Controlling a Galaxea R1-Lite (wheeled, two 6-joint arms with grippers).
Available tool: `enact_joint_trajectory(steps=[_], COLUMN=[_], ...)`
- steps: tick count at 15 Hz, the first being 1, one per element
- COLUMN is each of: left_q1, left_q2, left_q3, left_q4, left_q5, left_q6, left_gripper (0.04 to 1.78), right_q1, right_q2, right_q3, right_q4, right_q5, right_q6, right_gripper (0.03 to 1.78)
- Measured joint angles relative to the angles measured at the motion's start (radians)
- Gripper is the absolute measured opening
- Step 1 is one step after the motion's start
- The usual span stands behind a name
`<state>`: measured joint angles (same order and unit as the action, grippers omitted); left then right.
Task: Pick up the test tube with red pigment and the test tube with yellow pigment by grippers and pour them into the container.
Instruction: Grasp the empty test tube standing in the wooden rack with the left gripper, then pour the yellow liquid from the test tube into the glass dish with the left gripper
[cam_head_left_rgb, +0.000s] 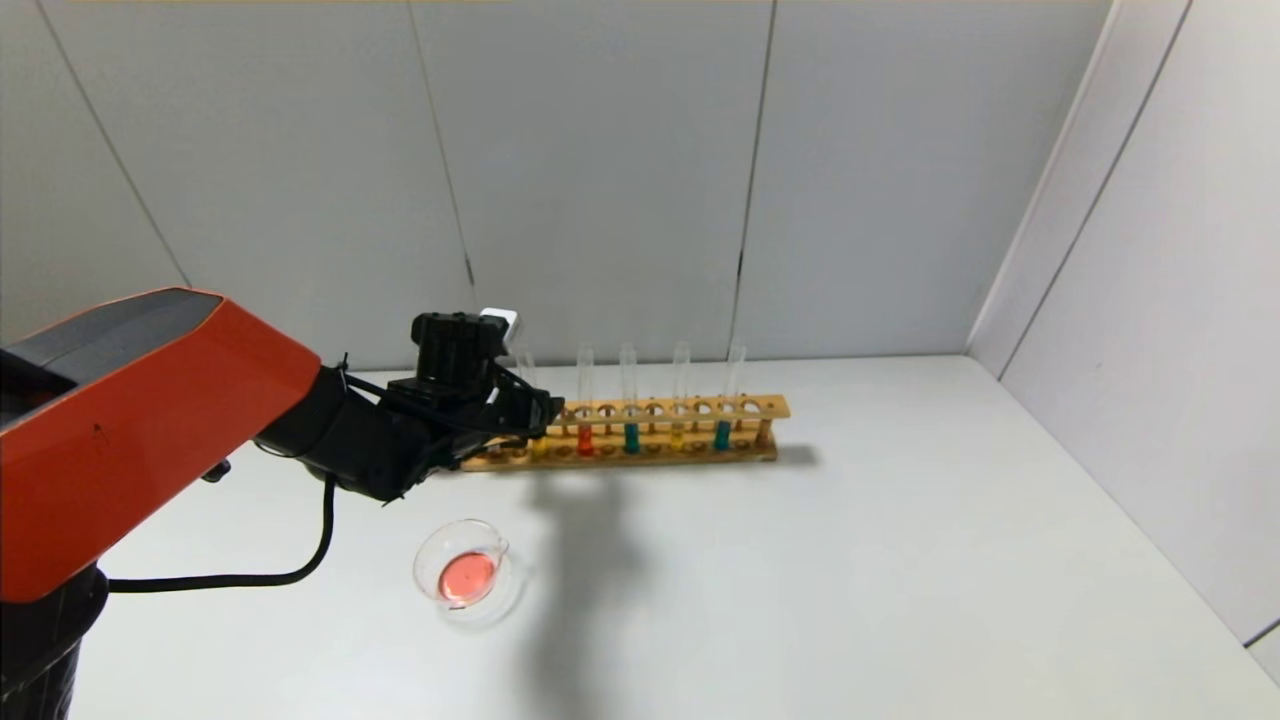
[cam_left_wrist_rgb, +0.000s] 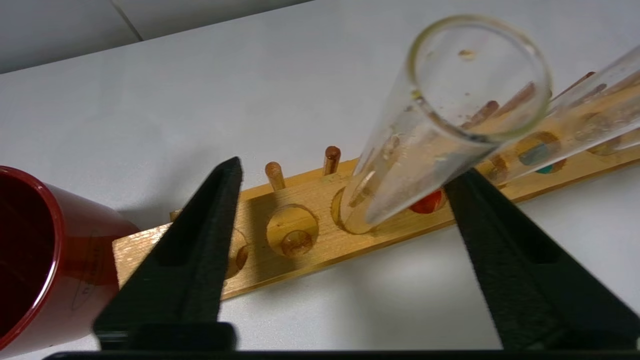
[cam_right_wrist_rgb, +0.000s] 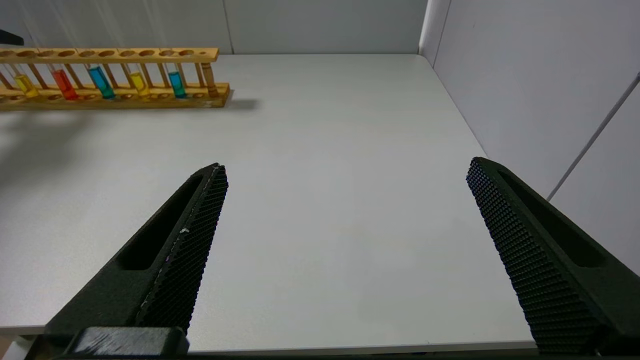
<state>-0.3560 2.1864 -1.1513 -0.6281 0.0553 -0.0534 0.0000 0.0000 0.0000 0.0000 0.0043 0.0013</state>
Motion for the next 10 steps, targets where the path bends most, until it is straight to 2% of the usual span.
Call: enact_joint_trajectory(steps=[4, 5, 6, 7, 10], left_q1=[-0.02, -0.021, -0.022, -0.023, -0.023], left_q2=[-0.002, -0.003, -0.004, -0.005, -0.01], left_q3=[0.006, 0.007, 0.008, 0.01, 0.011], left_q4=[-0.001, -0.002, -0.007, -0.009, -0.011], left_q5=[0.008, 0.009, 0.015, 0.026, 0.035], left_q6=[0.003, 0.003, 0.004, 0.006, 0.029], left_gripper=[0.56, 0.42, 0.32, 0.3, 0.3], right_q1=[0.0, 0.0, 0.0, 0.0, 0.0], right_q2=[0.0, 0.0, 0.0, 0.0, 0.0], right_q3=[0.0, 0.0, 0.0, 0.0, 0.0], right_q4=[0.0, 0.0, 0.0, 0.0, 0.0], right_q5=[0.0, 0.0, 0.0, 0.0, 0.0], right_q6=[0.0, 0.0, 0.0, 0.0, 0.0], right_gripper=[1.75, 1.75, 1.75, 1.75, 1.75])
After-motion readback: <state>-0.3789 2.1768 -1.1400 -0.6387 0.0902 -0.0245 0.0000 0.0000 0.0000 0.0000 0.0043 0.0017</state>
